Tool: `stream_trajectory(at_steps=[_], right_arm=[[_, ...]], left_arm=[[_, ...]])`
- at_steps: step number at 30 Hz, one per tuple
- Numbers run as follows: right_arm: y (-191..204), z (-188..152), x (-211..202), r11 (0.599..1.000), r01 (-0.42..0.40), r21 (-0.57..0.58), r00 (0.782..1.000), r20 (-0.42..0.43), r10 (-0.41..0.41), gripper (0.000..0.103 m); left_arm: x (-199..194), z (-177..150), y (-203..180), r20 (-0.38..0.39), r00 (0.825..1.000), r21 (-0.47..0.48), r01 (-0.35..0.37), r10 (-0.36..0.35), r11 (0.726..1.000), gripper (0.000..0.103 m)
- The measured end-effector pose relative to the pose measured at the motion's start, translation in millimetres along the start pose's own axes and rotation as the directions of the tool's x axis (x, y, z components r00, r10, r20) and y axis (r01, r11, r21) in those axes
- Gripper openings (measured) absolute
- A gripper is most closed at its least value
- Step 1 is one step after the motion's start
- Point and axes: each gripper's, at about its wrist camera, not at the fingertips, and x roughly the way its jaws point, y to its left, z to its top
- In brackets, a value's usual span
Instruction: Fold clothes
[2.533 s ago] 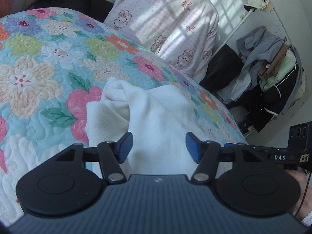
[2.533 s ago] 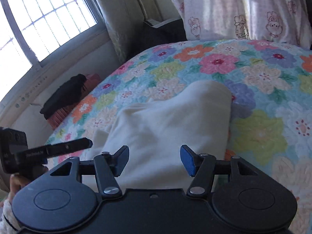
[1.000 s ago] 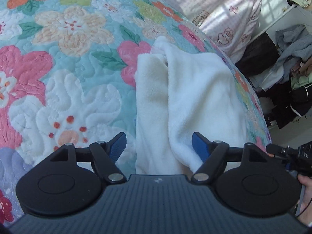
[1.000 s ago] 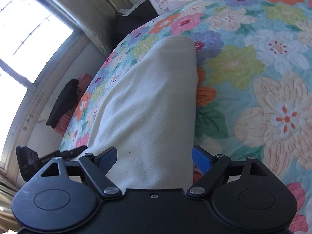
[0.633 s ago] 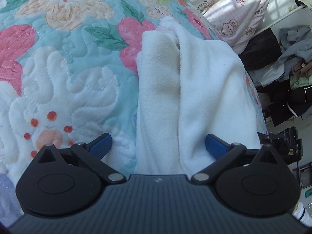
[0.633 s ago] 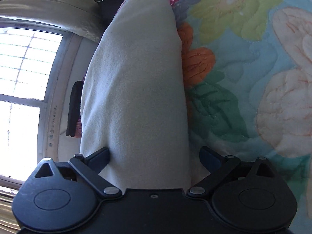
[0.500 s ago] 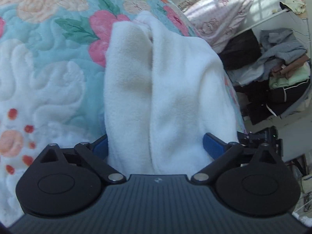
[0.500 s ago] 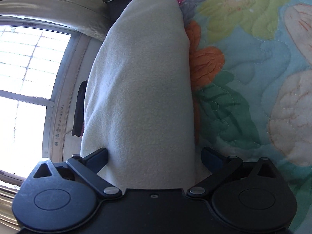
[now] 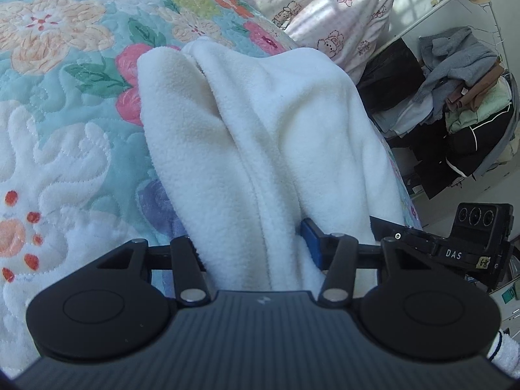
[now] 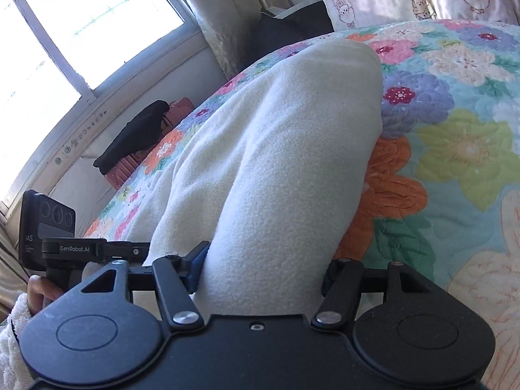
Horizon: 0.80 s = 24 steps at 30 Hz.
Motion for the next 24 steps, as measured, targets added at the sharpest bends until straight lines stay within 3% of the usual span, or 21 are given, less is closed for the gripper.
stream_trajectory(at_steps=[6, 9, 12, 14, 15, 17, 18, 20, 22, 23, 24], right_arm=[[-3.1, 5.4, -31.4, 0.989, 0.086, -0.124, 0.994, 0.078, -0.076, 0.065], [-4.5, 7.7, -41.4, 0.980, 0.120, -0.161, 0.990, 0.095, -0.106, 0.065], [-11.7, 8.4, -38.8, 0.981, 0.131, -0.143, 0.991, 0.060, -0.123, 0.065], [-19.5, 0.5, -32.9, 0.984, 0.144, -0.108, 0.990, 0.012, -0.144, 0.066], [-25.0, -5.3, -32.4, 0.986, 0.148, -0.081, 0.989, 0.006, -0.148, 0.069], [-38.4, -12.6, -36.8, 0.990, 0.143, -0.014, 0.990, 0.010, -0.143, 0.074], [-46.2, -13.8, -40.2, 0.990, 0.138, 0.029, 0.990, 0.003, -0.139, 0.076], [-55.2, -16.1, -47.3, 0.987, 0.145, 0.072, 0.989, -0.006, -0.145, 0.079], [-61.6, -20.2, -53.6, 0.981, 0.165, 0.102, 0.986, -0.009, -0.165, 0.089], [-64.6, -22.9, -56.0, 0.977, 0.177, 0.120, 0.984, -0.013, -0.176, 0.092], [-67.9, -26.8, -57.6, 0.975, 0.161, 0.150, 0.987, -0.012, -0.161, 0.092]], left_arm=[[-0.5, -8.8, -19.1, -0.015, 0.999, 0.021, 0.029, -0.029, 0.999, 0.046], [6.5, -11.3, -30.0, -0.020, 1.000, 0.047, 0.003, -0.002, 0.999, 0.046], [19.3, -13.0, -28.8, -0.065, 0.996, 0.035, -0.053, 0.055, 0.998, 0.050], [25.1, -14.4, -25.5, -0.082, 0.992, 0.033, -0.090, 0.093, 0.995, 0.065], [26.0, -14.3, -24.2, -0.079, 0.990, 0.040, -0.111, 0.114, 0.993, 0.081], [26.1, -12.9, -21.5, -0.074, 0.990, 0.045, -0.120, 0.123, 0.992, 0.089], [26.4, -11.8, -19.5, -0.077, 0.991, 0.035, -0.104, 0.107, 0.994, 0.090], [30.3, -11.0, -6.6, -0.092, 0.996, -0.055, -0.001, -0.004, 0.998, 0.090], [39.0, -12.8, 9.5, -0.112, 0.987, -0.187, 0.096, -0.119, 0.978, 0.085], [39.9, -14.0, 10.7, -0.108, 0.985, -0.198, 0.114, -0.137, 0.974, 0.079], [40.3, -15.3, 11.3, -0.103, 0.983, -0.203, 0.129, -0.152, 0.971, 0.064]])
